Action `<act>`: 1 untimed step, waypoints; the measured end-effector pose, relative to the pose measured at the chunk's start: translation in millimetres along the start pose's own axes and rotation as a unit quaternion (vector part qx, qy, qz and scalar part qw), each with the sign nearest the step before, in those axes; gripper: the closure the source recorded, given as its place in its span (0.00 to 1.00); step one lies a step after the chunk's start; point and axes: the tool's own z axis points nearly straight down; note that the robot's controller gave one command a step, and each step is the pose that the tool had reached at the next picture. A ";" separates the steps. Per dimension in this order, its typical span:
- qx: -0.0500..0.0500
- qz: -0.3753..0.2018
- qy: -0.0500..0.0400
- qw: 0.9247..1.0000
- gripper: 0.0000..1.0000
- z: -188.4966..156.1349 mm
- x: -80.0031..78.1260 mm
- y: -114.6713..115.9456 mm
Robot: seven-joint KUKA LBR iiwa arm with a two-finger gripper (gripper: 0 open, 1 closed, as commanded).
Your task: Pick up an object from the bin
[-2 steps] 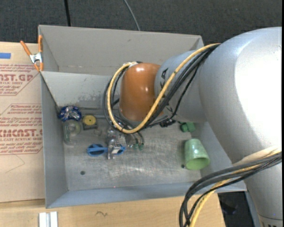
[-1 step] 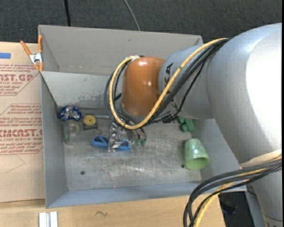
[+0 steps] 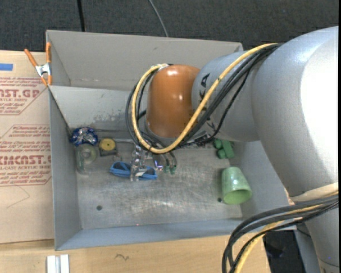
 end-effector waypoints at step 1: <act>0.000 0.000 0.000 1.000 1.00 -8.6 -0.4 0.7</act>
Offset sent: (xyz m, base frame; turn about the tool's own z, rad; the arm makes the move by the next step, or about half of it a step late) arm 0.0000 -0.0001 0.0086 0.0000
